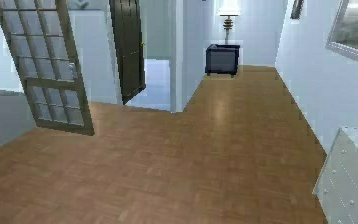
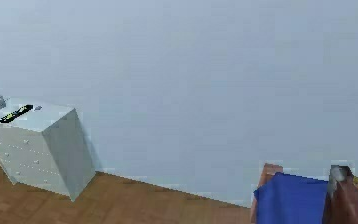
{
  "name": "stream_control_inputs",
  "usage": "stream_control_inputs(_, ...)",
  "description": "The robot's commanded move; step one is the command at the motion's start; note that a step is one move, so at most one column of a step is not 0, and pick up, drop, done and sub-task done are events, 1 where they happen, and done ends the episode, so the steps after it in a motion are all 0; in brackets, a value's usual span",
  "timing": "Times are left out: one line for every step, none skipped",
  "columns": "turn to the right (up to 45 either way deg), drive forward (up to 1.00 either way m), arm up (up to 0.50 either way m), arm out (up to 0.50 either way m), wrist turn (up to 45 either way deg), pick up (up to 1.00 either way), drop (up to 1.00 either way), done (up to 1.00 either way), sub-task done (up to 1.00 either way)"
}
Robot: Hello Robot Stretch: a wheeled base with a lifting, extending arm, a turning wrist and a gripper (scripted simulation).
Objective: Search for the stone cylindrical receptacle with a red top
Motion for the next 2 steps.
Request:
stream_control_inputs(15.0,0.0,0.0,0.0,0.0,0.0,0.0,0.0,0.0)
stream_control_inputs(0.0,0.25,0.0,0.0,0.0,0.0,0.0,0.0,0.0)
